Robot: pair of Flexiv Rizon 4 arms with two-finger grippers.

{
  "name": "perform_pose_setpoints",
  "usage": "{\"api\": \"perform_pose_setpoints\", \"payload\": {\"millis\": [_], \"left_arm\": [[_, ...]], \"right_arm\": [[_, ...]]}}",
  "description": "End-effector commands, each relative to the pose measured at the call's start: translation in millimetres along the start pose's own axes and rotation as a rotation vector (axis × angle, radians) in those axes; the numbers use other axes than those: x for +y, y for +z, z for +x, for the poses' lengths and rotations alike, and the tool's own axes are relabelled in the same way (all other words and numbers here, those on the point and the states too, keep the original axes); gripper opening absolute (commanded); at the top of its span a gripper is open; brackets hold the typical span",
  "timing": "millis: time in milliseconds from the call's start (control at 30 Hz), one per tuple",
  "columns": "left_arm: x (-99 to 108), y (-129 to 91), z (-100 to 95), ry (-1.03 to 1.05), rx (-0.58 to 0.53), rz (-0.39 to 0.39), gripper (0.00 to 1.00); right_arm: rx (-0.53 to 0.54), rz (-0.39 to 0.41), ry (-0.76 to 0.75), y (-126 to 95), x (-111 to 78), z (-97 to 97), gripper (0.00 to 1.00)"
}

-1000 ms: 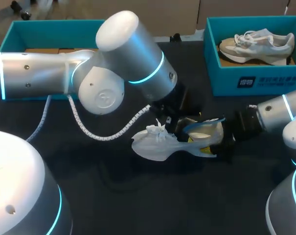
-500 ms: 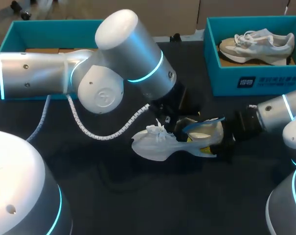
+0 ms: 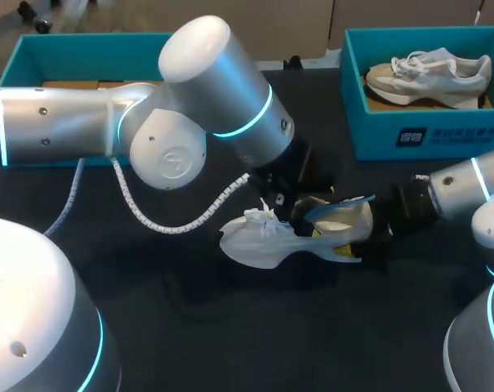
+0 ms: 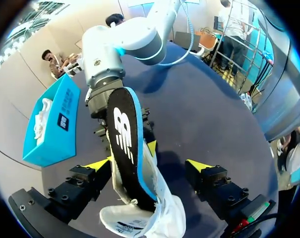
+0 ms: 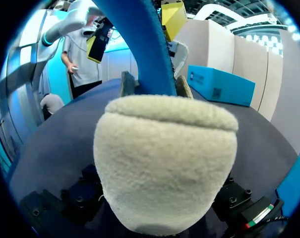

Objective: Take the shoe out of the shoebox, open the shoe tongue, remove and reinsert the insole, then place the shoe into the shoebox

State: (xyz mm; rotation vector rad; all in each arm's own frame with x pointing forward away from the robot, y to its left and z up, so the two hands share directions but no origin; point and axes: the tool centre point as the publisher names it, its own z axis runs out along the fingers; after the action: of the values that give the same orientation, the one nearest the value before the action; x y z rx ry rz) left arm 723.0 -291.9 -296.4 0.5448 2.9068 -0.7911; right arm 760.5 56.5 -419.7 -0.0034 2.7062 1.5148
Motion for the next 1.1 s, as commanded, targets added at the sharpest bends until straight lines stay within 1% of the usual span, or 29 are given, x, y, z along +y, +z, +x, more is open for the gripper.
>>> {"api": "perform_pose_setpoints", "payload": {"millis": [33, 467, 667, 900, 1100], "left_arm": [[0.6, -0.8, 0.8, 0.000, -0.001, 0.000, 1.00], [0.6, -0.8, 0.8, 0.000, -0.001, 0.000, 1.00], [-8.2, -5.6, 2.0, -0.049, -0.111, 0.068, 1.00], [-13.9, -5.6, 2.7, -0.070, -0.178, 0.115, 1.00], [-13.3, -3.1, -2.9, -0.065, -0.247, 0.156, 1.00]], "right_arm": [[0.000, 0.004, 0.000, 5.2, -2.1, 2.5, 0.00], [0.000, 0.004, 0.000, 5.2, -2.1, 2.5, 0.00], [0.000, 0.004, 0.000, 5.2, -2.1, 2.5, 0.00], [0.000, 0.004, 0.000, 5.2, -2.1, 2.5, 0.00], [0.000, 0.004, 0.000, 5.2, -2.1, 2.5, 0.00]]}}
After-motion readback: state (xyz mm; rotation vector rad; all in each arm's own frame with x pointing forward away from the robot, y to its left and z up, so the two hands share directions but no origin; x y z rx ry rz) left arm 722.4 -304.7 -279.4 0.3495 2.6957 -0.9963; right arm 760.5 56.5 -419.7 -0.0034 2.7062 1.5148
